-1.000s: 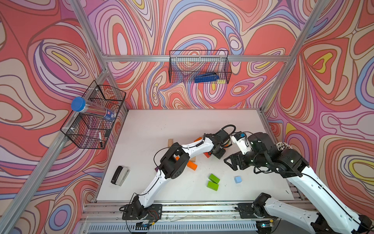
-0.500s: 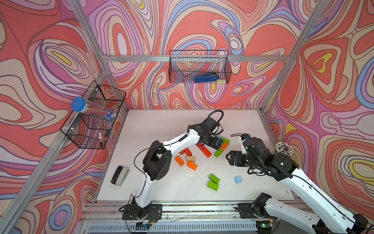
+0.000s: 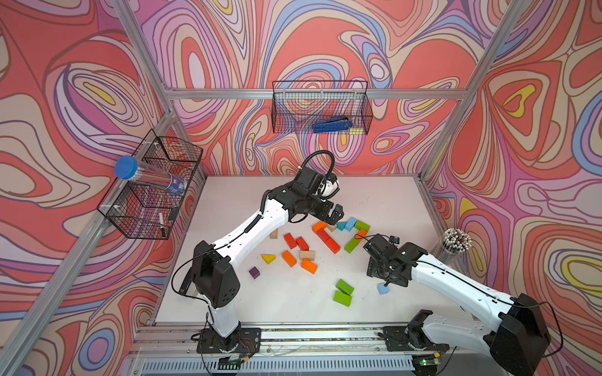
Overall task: Assemble a heart with building blocks
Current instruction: Pick up the building block from the center of the board.
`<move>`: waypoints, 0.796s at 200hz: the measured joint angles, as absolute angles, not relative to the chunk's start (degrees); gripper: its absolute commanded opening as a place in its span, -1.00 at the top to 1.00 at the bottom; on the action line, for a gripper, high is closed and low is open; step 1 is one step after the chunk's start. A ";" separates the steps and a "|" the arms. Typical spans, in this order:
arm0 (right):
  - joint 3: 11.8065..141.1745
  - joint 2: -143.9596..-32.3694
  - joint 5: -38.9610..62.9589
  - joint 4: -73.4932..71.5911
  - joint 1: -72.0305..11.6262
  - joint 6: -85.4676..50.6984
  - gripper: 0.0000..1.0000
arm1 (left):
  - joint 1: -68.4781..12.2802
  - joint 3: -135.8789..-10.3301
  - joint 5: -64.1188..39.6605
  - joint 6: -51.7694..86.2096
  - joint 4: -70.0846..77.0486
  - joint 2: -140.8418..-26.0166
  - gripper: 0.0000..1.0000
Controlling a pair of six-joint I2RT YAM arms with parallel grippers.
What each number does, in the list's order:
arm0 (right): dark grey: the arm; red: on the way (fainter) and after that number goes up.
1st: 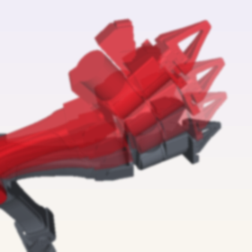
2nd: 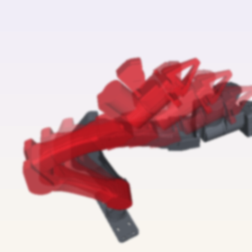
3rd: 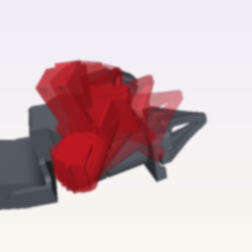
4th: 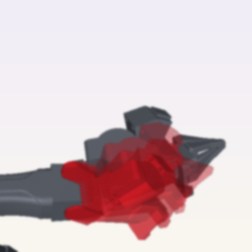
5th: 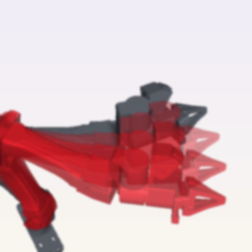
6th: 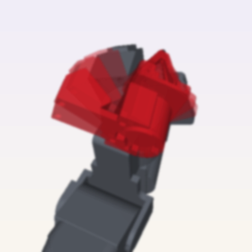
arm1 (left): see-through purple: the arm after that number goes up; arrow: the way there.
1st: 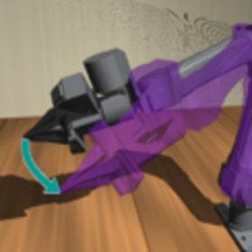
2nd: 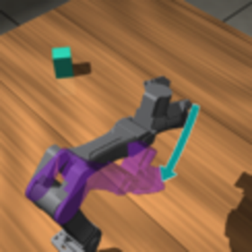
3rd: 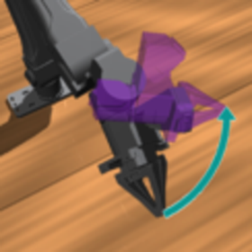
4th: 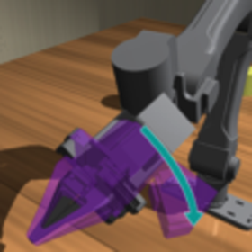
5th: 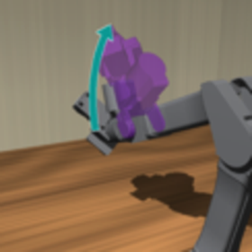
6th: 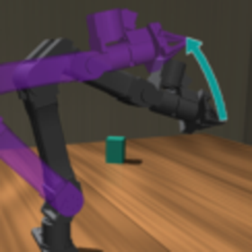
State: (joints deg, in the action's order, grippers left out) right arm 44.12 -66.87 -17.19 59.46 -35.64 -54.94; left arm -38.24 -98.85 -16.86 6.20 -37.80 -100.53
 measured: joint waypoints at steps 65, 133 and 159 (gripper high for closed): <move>37.71 -66.32 -14.61 52.64 -35.64 -56.77 -0.51 | -37.76 -93.17 -18.02 5.54 -37.98 -98.26 -1.00; 33.43 -65.01 -7.84 46.04 -35.64 -53.65 -0.28 | -37.54 -93.08 -17.74 5.10 -37.91 -98.00 -0.99; 33.39 -64.73 -6.94 45.74 -35.66 -52.71 -0.15 | -37.50 -93.08 -17.74 5.08 -37.93 -98.00 -1.00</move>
State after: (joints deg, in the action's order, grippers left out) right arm 33.39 -64.73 -6.94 45.74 -35.66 -52.71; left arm -37.50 -93.08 -17.74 5.08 -37.93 -98.00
